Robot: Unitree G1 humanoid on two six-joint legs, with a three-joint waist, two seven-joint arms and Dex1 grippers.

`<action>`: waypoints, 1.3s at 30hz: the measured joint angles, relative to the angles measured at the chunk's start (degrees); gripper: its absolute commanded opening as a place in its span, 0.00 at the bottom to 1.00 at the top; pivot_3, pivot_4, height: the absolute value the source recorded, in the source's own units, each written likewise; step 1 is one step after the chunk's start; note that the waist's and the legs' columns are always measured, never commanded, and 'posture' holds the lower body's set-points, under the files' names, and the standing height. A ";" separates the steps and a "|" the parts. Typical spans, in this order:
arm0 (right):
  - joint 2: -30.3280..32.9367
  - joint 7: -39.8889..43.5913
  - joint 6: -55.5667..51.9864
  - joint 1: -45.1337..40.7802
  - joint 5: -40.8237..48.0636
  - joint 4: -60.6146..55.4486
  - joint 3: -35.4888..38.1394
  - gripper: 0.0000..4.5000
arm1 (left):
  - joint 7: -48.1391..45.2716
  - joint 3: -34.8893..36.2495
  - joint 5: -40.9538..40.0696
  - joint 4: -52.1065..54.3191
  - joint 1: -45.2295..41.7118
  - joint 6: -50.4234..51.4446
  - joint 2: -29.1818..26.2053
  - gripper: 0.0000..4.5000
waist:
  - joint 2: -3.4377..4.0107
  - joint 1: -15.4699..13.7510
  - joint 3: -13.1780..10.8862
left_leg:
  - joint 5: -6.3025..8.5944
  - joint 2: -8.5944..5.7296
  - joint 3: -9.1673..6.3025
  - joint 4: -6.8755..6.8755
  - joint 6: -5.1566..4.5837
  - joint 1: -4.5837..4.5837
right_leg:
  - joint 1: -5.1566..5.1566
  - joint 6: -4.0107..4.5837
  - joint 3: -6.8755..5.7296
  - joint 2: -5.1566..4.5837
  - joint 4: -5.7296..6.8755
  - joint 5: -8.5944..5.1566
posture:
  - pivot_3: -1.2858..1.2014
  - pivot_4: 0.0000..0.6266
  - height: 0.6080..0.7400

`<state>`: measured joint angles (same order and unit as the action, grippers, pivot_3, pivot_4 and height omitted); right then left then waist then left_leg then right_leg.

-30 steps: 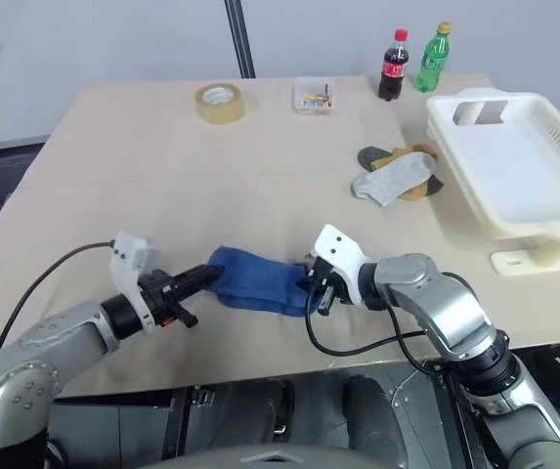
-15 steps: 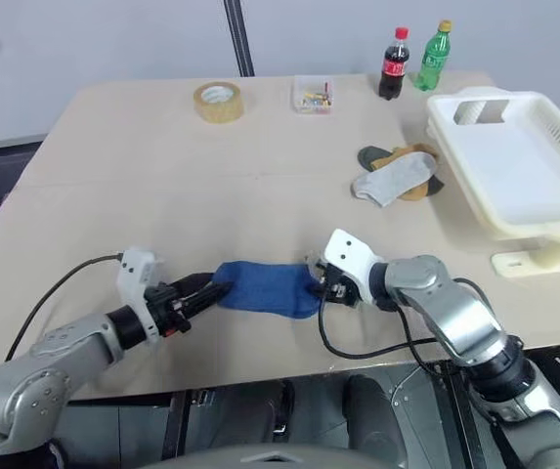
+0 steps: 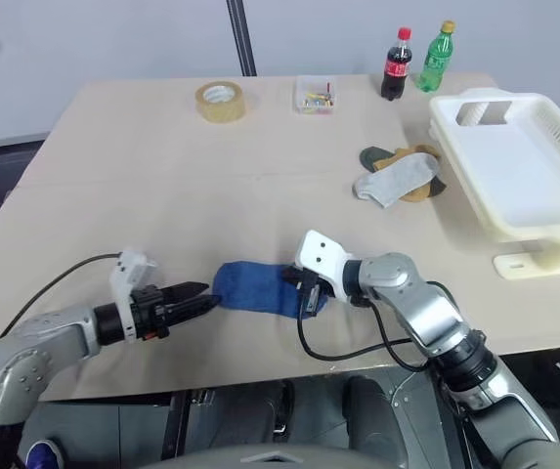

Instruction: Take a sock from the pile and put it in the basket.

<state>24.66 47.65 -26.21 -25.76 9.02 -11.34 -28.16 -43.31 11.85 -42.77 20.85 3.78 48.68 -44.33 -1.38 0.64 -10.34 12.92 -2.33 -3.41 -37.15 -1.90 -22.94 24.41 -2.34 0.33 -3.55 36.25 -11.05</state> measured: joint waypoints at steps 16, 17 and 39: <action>-0.48 4.67 10.63 -0.25 -3.88 8.65 -0.67 0.01 | -13.17 -6.65 -2.65 -3.16 -7.88 -1.18 1.37 0.59 | 0.02 -0.06 0.03 | 0.00 0.05 -0.05 0.06 0.01 0.09 | -0.06 -0.08 -0.04 -0.04 -0.01 -0.05 | 0.52 0.24 1.00; -0.37 4.66 10.24 -0.09 -3.86 8.32 -0.43 0.01 | -13.41 -6.69 -2.98 -3.05 -8.34 -1.25 1.56 0.59 | 0.02 -0.08 0.03 | 0.00 0.04 -0.07 0.05 0.01 0.09 | -0.07 -0.09 -0.07 -0.04 -0.01 -0.06 | 0.52 0.24 1.00; 15.58 2.48 -7.54 15.04 -2.51 -17.76 9.87 0.01 | -20.21 -26.75 8.04 -17.97 -26.05 -7.51 14.97 0.59 | 0.05 -0.77 0.02 | 0.03 -0.04 -0.12 0.02 -0.06 -0.05 | -0.11 -0.22 -0.15 -0.04 -0.16 -0.11 | 0.52 0.24 1.00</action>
<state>40.24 50.13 -33.74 -10.72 6.50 -29.10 -18.29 -63.52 -14.90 -34.72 2.88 -22.27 41.18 -29.37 -1.33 -0.13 -10.32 12.94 -2.37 -3.52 -37.13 -1.97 -22.99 24.31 -2.56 0.18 -3.59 36.09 -11.17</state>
